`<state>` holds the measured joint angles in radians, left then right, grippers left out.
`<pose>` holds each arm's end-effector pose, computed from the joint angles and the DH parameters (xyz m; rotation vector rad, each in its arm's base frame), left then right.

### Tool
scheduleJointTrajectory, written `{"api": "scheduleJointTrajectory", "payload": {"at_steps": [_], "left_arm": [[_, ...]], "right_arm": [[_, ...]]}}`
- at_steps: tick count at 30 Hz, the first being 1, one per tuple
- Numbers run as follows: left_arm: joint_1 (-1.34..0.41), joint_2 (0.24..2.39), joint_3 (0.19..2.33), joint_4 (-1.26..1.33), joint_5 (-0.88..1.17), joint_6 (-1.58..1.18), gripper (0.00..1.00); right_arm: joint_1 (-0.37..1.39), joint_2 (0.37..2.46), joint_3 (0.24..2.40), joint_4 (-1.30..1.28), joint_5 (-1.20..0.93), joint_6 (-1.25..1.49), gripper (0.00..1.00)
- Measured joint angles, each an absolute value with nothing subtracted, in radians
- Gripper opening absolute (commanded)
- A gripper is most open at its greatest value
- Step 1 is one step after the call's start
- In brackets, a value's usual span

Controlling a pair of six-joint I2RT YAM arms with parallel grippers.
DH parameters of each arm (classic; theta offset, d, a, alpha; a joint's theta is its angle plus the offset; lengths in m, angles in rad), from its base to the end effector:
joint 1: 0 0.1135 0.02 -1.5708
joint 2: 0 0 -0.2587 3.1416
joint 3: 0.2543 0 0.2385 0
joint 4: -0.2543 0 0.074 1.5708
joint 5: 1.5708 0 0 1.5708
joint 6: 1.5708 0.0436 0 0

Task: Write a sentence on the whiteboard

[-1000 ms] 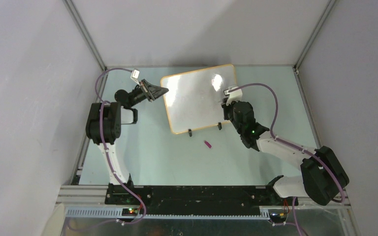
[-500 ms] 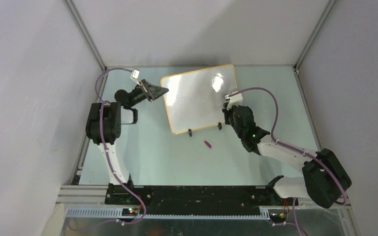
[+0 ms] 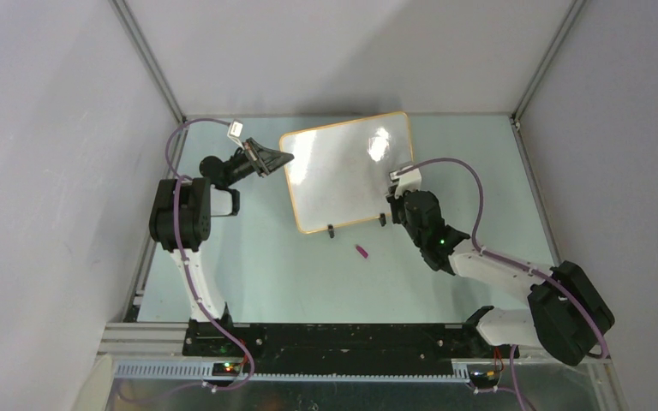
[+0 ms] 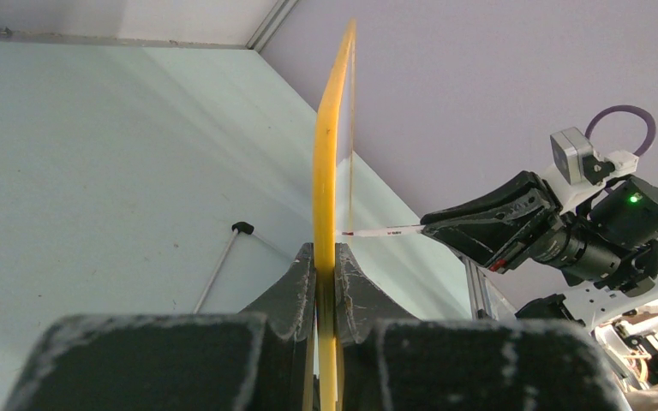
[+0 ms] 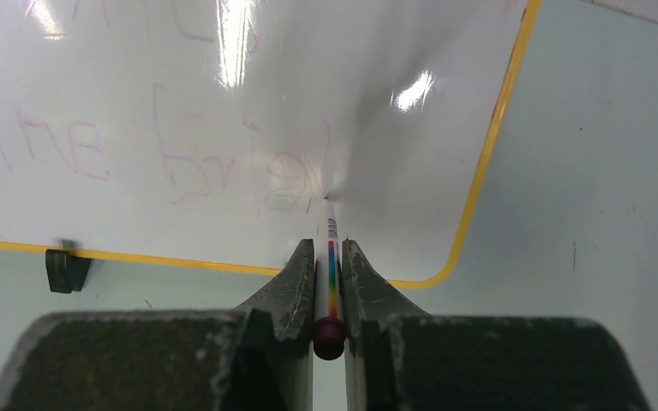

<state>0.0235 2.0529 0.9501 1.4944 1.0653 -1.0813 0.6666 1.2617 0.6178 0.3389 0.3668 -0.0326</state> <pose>0.3863 -0.0291 0.2001 0.2639 1.5381 -1.4790 0.2229 0.1555 0.2349 -0.3948 1.8135 0.0964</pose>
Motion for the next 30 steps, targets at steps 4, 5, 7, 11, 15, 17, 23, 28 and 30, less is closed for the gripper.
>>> {"api": "scheduleJointTrajectory", "payload": {"at_steps": [4,5,7,11,15,17,23,28,30], "left_arm": [[0.023,2.053,0.950,1.494,1.065,-1.081,0.00],[0.023,2.053,0.950,1.494,1.065,-1.081,0.00],[0.023,2.053,0.950,1.494,1.065,-1.081,0.00],[0.023,2.053,0.950,1.494,1.065,-1.081,0.00],[0.023,2.053,0.950,1.494,1.065,-1.081,0.00],[0.023,2.053,0.950,1.494,1.065,-1.081,0.00],[0.023,2.053,0.950,1.495,1.065,-1.081,0.00],[0.023,2.053,0.950,1.495,1.065,-1.081,0.00],[0.023,2.053,0.950,1.495,1.065,-1.081,0.00]], "right_arm": [[0.669,1.262,0.615,0.338,0.372,-0.033,0.00],[0.669,1.262,0.615,0.338,0.373,-0.034,0.00],[0.669,1.262,0.615,0.339,0.373,-0.034,0.00],[0.667,1.264,0.615,0.342,0.373,-0.034,0.00],[0.664,1.271,0.619,0.344,0.370,-0.035,0.00],[0.661,1.275,0.624,0.346,0.368,-0.037,0.00],[0.654,1.287,0.644,0.348,0.361,-0.038,0.00],[0.649,1.293,0.664,0.349,0.357,-0.039,0.00],[0.649,1.298,0.669,0.350,0.357,-0.039,0.00]]}}
